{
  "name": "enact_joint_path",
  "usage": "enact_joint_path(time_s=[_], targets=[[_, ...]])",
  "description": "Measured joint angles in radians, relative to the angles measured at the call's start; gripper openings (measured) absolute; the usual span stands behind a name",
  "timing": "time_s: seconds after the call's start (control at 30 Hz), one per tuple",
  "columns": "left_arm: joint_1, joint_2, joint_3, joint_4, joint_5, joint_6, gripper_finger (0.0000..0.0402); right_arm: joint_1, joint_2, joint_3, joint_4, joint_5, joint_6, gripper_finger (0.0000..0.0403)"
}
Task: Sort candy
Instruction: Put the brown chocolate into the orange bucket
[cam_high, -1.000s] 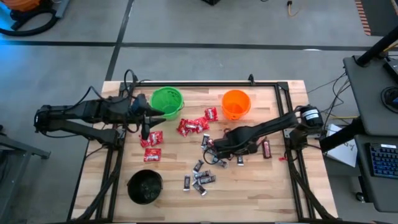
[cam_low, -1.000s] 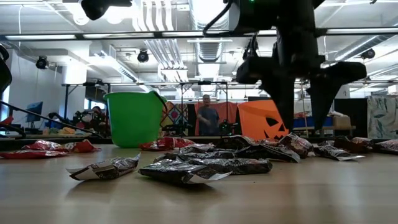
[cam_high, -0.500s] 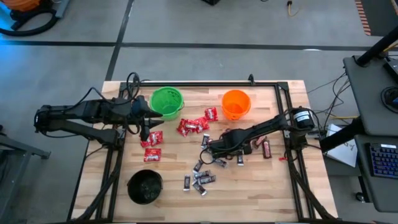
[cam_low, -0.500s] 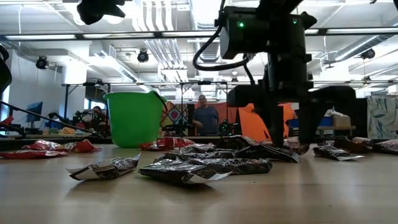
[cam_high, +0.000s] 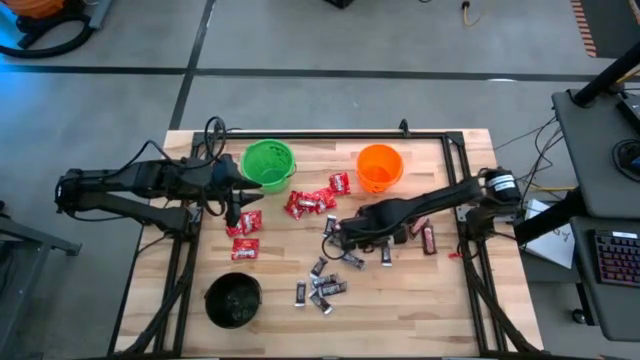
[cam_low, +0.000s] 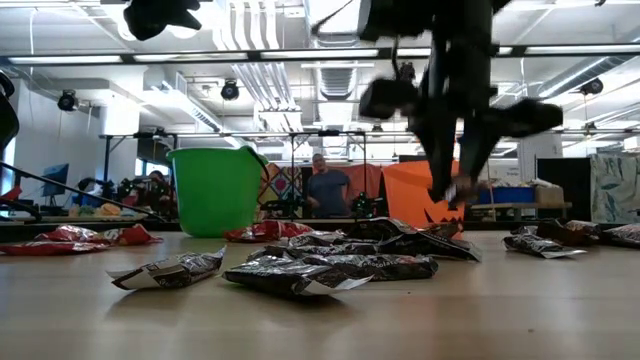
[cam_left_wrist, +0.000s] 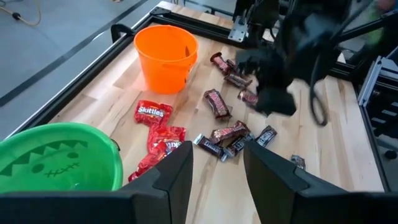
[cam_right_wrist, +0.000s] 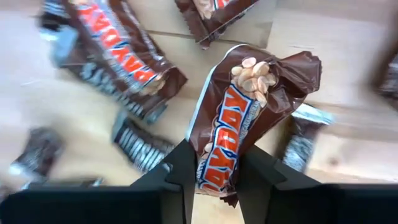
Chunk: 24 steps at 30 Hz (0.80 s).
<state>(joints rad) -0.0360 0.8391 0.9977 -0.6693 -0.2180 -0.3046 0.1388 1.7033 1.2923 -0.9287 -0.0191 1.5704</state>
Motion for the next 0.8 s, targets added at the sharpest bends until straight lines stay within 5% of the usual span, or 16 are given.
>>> enact_joint_path(time_s=[0.37, 0.8], targets=[[0.0, 0.037, 0.0, 0.007, 0.0, -0.054, 0.0127, -0.14, -0.188, 0.096, -0.036, 0.223, -0.333, 0.0071], [0.0, 0.115, 0.0, 0.058, -0.009, -0.262, 0.0127, -0.536, -0.251, 0.092, -0.084, 0.221, -0.735, 0.0075]])
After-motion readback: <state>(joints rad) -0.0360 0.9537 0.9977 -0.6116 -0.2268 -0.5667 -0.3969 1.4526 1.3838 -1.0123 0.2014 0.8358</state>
